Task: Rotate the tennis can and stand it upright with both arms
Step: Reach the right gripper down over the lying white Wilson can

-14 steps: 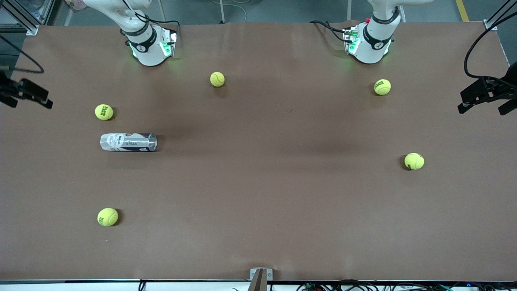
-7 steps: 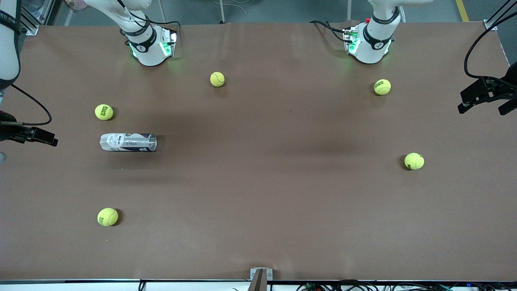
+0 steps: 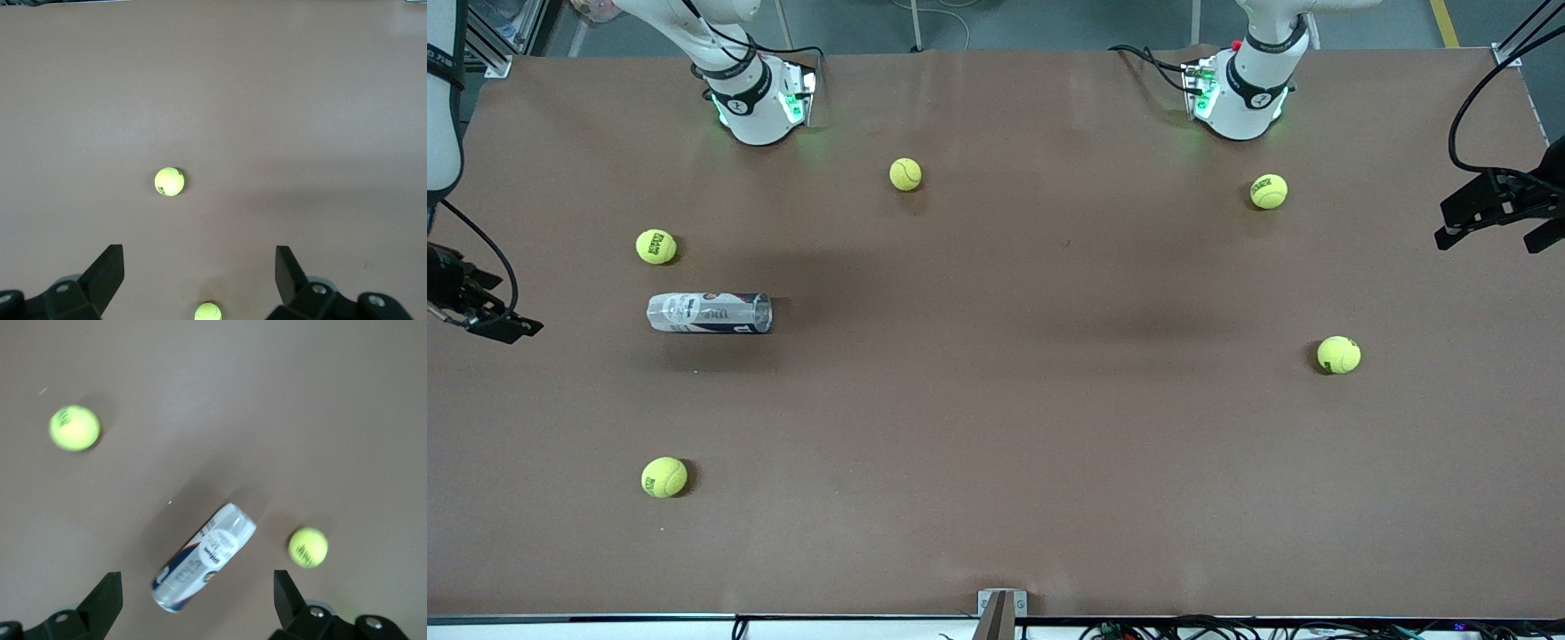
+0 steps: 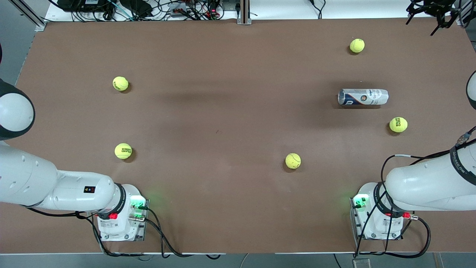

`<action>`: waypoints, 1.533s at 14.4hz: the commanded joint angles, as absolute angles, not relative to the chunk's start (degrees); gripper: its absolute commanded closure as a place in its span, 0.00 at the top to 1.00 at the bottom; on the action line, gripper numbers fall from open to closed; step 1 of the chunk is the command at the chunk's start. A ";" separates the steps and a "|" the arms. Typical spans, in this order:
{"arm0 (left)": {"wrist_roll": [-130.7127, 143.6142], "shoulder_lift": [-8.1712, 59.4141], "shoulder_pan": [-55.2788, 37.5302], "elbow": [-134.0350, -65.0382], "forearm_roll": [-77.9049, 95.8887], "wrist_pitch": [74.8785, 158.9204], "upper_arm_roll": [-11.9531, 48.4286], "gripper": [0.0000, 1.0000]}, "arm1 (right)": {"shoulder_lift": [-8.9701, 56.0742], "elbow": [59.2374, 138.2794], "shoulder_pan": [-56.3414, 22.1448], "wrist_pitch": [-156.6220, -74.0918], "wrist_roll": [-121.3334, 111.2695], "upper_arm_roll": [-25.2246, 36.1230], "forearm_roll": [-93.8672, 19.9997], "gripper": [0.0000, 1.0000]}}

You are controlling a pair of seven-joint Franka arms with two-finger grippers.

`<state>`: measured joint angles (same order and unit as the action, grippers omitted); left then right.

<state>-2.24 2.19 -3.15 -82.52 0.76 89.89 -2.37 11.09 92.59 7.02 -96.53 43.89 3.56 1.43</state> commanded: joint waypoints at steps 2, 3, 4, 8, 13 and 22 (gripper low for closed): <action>-1.93 2.20 -3.16 -82.00 0.88 90.09 -2.55 1.00 | 9.67 97.54 4.32 -96.50 67.79 2.81 1.41 1.00; -1.93 2.28 -3.16 -82.00 0.88 90.09 -2.46 1.00 | 9.67 98.78 3.61 -96.59 71.77 2.81 1.41 1.00; -1.93 2.29 -3.16 -82.00 0.88 90.09 -2.46 1.00 | 9.67 100.36 3.26 -97.20 73.89 2.81 1.41 1.00; -1.93 2.28 -3.16 -82.00 0.88 90.09 -2.55 1.00 | 9.67 101.07 3.43 -97.65 74.44 2.81 1.32 1.00; -1.93 2.20 -3.16 -82.00 0.88 89.91 -2.46 1.00 | 9.15 107.20 3.25 -102.20 76.98 2.72 1.23 1.00; -1.93 2.20 -3.16 -82.00 0.88 90.09 -2.46 1.00 | 7.65 118.46 3.34 -113.10 79.10 2.72 -0.88 1.00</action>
<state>-2.23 2.19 -3.13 -82.52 0.76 89.89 -2.39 10.55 113.85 3.19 -110.42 77.64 2.94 0.18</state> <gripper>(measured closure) 0.000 0.000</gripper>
